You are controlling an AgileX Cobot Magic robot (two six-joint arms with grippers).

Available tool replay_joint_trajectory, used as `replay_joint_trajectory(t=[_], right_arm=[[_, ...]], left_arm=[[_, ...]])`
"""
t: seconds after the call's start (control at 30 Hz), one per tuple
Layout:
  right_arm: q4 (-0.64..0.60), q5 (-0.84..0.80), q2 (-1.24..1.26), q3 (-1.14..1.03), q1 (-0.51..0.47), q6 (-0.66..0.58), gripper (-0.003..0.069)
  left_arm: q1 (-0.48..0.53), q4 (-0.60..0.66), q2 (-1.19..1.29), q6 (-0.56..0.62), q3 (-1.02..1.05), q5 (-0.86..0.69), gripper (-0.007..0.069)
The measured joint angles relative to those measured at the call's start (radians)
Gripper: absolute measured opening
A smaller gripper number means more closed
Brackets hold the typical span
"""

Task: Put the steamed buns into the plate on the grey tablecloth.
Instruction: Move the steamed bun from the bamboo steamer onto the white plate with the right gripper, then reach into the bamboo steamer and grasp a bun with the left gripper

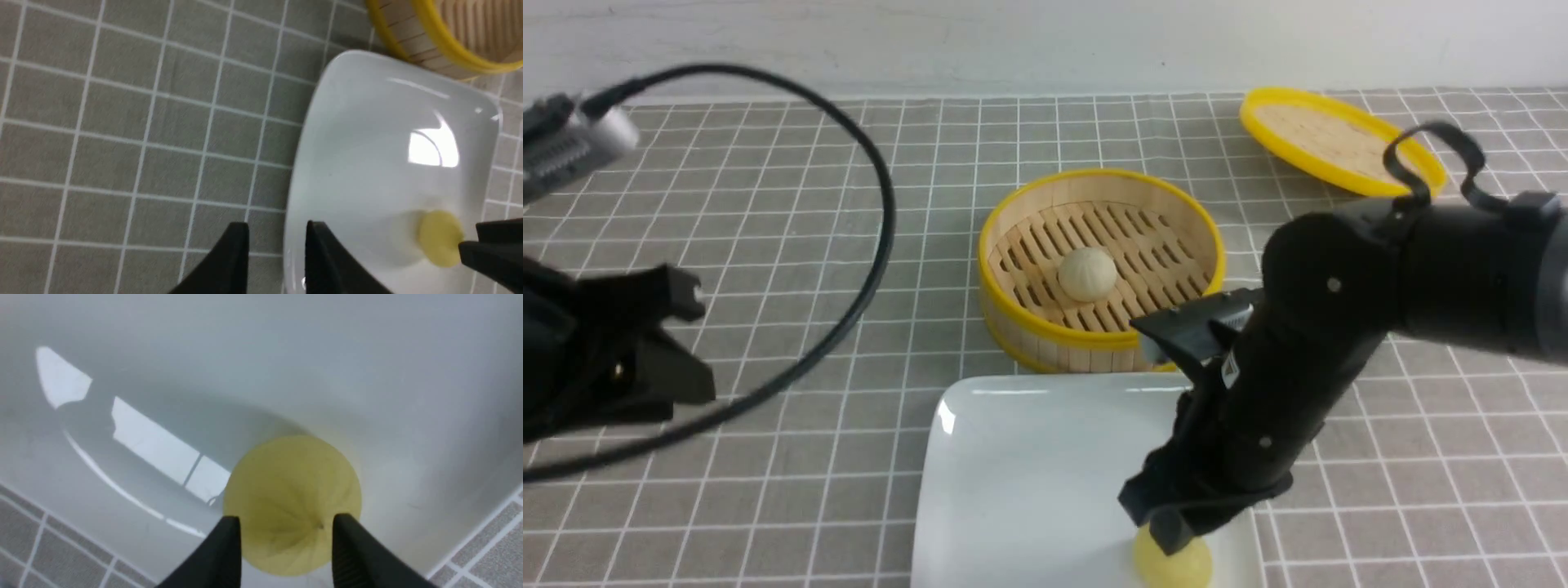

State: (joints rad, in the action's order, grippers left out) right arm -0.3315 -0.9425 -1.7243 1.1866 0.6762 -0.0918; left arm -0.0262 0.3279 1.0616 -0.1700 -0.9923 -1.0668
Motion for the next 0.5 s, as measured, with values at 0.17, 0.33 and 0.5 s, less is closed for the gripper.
replay_joint_trajectory(t=[0.17, 0.33, 0.5], right_arm=[[0.009, -0.227, 0.100, 0.135, -0.064, -0.077, 0.0249], [0.031, -0.275, 0.276, 0.136, -0.112, -0.150, 0.0068], [0.059, -0.285, 0.452, 0.060, -0.169, -0.151, -0.0015]], left_arm=[[0.000, 0.057, 0.164, 0.096, -0.179, -0.058, 0.0351], [-0.093, 0.128, 0.340, 0.162, -0.331, -0.082, 0.0378], [-0.252, 0.102, 0.521, 0.170, -0.497, -0.079, 0.0379]])
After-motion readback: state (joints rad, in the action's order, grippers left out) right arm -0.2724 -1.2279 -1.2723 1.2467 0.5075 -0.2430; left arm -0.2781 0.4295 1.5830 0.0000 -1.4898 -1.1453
